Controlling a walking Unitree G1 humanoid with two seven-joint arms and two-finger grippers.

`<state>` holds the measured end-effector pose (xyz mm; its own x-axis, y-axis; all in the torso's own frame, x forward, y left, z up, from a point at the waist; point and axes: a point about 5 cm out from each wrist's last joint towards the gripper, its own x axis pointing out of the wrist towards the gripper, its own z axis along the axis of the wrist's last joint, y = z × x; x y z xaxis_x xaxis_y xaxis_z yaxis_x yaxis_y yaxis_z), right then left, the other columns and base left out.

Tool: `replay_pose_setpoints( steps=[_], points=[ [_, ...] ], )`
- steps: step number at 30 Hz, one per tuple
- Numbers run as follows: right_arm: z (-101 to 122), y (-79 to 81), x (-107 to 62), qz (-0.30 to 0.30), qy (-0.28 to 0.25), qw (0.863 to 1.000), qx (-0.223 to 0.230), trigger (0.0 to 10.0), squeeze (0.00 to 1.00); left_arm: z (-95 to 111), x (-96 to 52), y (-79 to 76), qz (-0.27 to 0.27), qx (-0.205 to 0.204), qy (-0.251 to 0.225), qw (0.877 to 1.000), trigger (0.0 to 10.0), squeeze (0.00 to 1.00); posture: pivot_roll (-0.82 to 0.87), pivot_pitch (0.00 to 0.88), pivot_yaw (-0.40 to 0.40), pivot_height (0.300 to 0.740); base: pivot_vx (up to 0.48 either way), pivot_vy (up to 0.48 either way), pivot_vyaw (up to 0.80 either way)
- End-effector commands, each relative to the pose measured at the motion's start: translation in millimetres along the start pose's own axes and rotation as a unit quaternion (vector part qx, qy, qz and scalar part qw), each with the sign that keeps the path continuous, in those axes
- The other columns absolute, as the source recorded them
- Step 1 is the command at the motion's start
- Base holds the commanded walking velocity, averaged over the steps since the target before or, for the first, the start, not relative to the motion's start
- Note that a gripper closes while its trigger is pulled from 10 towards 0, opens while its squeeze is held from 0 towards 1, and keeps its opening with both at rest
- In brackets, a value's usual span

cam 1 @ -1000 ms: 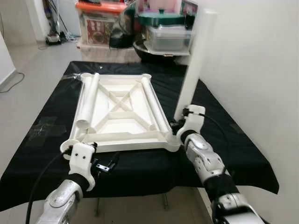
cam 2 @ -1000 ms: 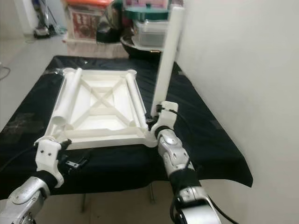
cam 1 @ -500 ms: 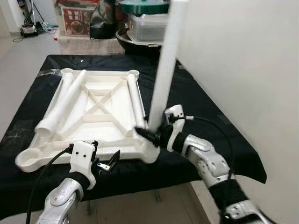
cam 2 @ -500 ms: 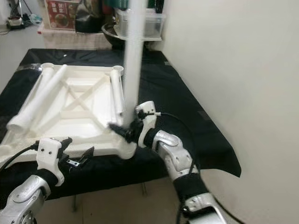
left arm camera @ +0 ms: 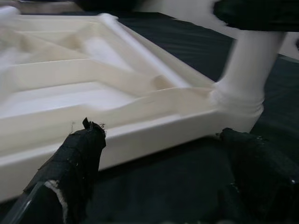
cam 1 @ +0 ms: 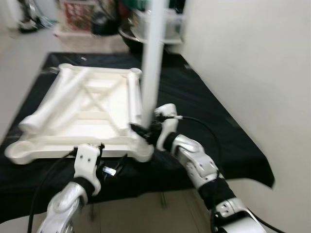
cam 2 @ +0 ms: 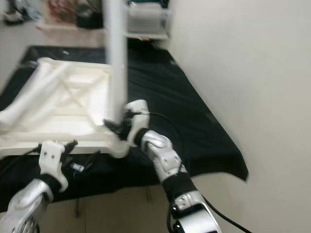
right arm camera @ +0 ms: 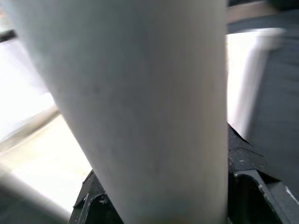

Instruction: Building children table

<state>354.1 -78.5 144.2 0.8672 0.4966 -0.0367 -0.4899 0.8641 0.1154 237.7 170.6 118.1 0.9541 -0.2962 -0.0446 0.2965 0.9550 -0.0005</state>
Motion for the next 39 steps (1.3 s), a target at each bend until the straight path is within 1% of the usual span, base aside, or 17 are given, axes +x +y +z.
replay_pose_setpoints(
  steps=[1, 3, 5, 8, 9, 12, 13, 15, 16, 22, 24, 25, 27, 28, 30, 34, 39],
  points=[
    [-11, -23.7, -6.6, -0.114, 0.024, 0.993, 0.031, 0.0, 0.0, 1, 0.9, -1.1, -0.006, -0.002, -0.003, 1.0, 10.0, 0.0, 0.16, 0.0, -0.139, 0.74, 0.0, 0.0, 0.0],
    [-19, -30.9, -13.7, -0.177, 0.039, 0.983, 0.015, 0.0, 0.0, 1, 1.2, -1.0, -0.006, -0.001, -0.002, 1.0, 10.0, 0.0, 0.17, 0.0, -0.14, 0.74, 0.0, 0.0, 0.0],
    [-16, -16.5, -11.0, -0.12, 0.027, 0.992, 0.002, 10.0, 0.0, 0, 1.2, -1.1, -0.006, -0.001, -0.001, 1.0, 10.0, 0.0, 0.17, 0.0, -0.136, 0.74, 0.0, 0.0, 0.0],
    [-3, 3.1, -8.2, -0.021, -0.025, 0.999, 0.005, 10.0, 0.0, 0, 0.7, -0.9, -0.006, -0.001, 0.0, 1.0, 10.0, 0.0, 0.17, 0.0, -0.135, 0.74, 0.0, 0.0, 0.0],
    [0, 10.0, -6.7, 0.018, -0.038, 0.999, 0.014, 10.0, 1.0, 0, 0.7, -1.0, -0.007, -0.001, 0.0, 1.0, 10.0, 0.0, 0.17, 0.0, -0.136, 0.74, 0.0, 0.0, 0.0],
    [5, 21.3, -5.3, 0.089, -0.044, 0.995, 0.027, 10.0, 1.0, -1, 0.8, -1.0, -0.008, -0.001, 0.0, 1.0, 10.0, 0.0, 0.17, 0.0, -0.139, 0.74, 0.0, 0.0, 0.0],
    [9, 29.8, -7.7, 0.161, -0.044, 0.986, 0.024, 10.0, 0.2, -1, 0.7, -0.9, -0.007, -0.001, 0.0, 1.0, 10.0, 0.0, 0.17, 0.0, -0.139, 0.74, 0.0, 0.0, 0.0],
    [11, 35.0, -10.2, 0.207, -0.043, 0.977, 0.022, 10.0, 0.2, -1, 0.7, -0.8, -0.007, -0.001, 0.0, 1.0, 10.0, 0.0, 0.17, 0.0, -0.14, 0.74, 0.0, 0.0, 0.0],
    [13, 40.1, -16.5, 0.275, -0.033, 0.961, 0.015, 10.0, 0.0, -1, 0.8, -0.6, -0.006, -0.001, -0.001, 1.0, 10.0, 0.0, 0.17, 0.0, -0.141, 0.74, 0.0, 0.0, 0.0],
    [13, 47.0, -39.6, 0.423, 0.004, 0.906, -0.016, 10.0, 0.0, 0, 0.7, 0.0, -0.006, -0.002, -0.002, 1.0, 10.0, 0.0, 0.18, 0.0, -0.145, 0.74, 0.0, 0.0, 0.0],
    [3, 48.9, -48.4, 0.463, 0.028, 0.885, -0.035, 4.3, 0.0, 0, 0.4, 0.2, -0.005, -0.002, -0.003, 1.0, 10.0, 0.0, 0.18, 0.0, -0.149, 0.74, 0.0, 0.0, 0.0],
    [3, 48.9, -48.4, 0.463, 0.028, 0.885, -0.035, 4.3, 0.0, 0, 0.4, 0.2, -0.005, -0.002, -0.003, 1.0, 10.0, 0.0, 0.18, 0.0, -0.149, 0.74, 0.0, 0.0, 0.0],
    [-6, 43.3, -35.3, 0.392, 0.034, 0.918, -0.053, 0.0, 0.0, 1, 0.4, 0.2, -0.005, -0.002, -0.003, 1.0, 10.0, 0.0, 0.18, 0.0, -0.15, 0.74, 0.0, 0.0, 0.0],
    [-10, 29.8, -18.0, 0.273, 0.036, 0.96, -0.054, 0.0, 0.0, 1, 0.4, 0.2, -0.005, -0.002, -0.004, 1.0, 10.0, 0.0, 0.18, 0.0, -0.15, 0.74, 0.0, 0.0, 0.0],
    [-15, 16.1, -3.7, 0.146, 0.043, 0.987, -0.049, 0.0, 0.0, 1, 0.5, 0.2, -0.005, -0.002, -0.004, 1.0, 10.0, 0.0, 0.18, 0.0, -0.15, 0.74, 0.0, 0.0, 0.0],
    [-15, 13.9, -2.5, 0.131, 0.046, 0.989, -0.046, 0.0, 0.0, 1, 0.5, 0.2, -0.005, -0.002, -0.004, 1.0, 10.0, 0.0, 0.18, 0.0, -0.15, 0.74, 0.0, 0.0, 0.0],
    [-27, -31.9, -14.6, -0.182, 0.083, 0.979, -0.033, 0.0, 0.0, 2, 0.7, -0.5, -0.008, -0.003, -0.005, 1.0, 10.0, 0.0, 0.17, 0.0, -0.141, 0.74, 0.0, 0.0, 0.0]
  ],
)
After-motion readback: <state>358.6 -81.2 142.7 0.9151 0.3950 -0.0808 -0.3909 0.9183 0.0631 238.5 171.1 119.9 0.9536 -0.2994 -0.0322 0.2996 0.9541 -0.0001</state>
